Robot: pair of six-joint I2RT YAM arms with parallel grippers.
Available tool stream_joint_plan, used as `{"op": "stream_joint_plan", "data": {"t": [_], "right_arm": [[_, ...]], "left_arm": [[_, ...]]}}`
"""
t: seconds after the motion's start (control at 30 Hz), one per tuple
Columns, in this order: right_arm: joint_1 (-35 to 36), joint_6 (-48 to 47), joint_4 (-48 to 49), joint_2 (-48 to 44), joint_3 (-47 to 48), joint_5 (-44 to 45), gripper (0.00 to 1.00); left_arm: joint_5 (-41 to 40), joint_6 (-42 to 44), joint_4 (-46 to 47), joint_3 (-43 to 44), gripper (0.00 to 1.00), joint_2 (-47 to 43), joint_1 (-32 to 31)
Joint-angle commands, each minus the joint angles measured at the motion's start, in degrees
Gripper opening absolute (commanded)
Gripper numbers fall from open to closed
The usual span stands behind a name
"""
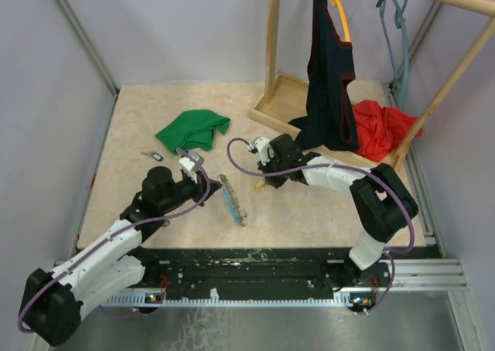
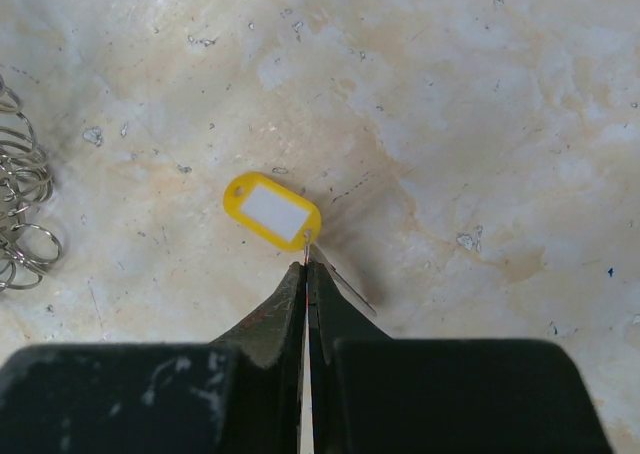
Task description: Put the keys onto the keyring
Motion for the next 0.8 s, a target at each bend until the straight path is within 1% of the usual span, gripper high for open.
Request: {"op": "stream_joint_plan", "data": {"t": [0.0, 0.2, 0.43, 0.6, 0.77], "right_arm": [[-0.32, 0.55, 0.82, -0.97, -0.02, -0.99, 0.00], [-0.30, -0.03, 1.49, -3.00, -0.61, -1.99, 0.00], [-0.31, -0.63, 3.28, -7.21, -2.11, -5.03, 0.00], [-0.31, -1.21, 2.63, -12.91, -2.74, -7.08, 0.00], [-0.17, -0.59, 3.01, -18.36, -3.44, -9.64, 0.00]], "left_arm": [[1.17, 0.03, 1.91, 1.12, 0.00, -0.12, -0.40], [1.89, 0.20, 2.55, 1.24, 0.00, 0.56, -0.40], [4.46, 0.95, 6.44, 1.08, 0.00, 2.16, -0.40], [8.51, 3.33, 12.33, 0.35, 0.00, 4.12, -0.40], [14.65, 8.25, 19.20, -0.57, 0.00, 7.44, -0.49]]}}
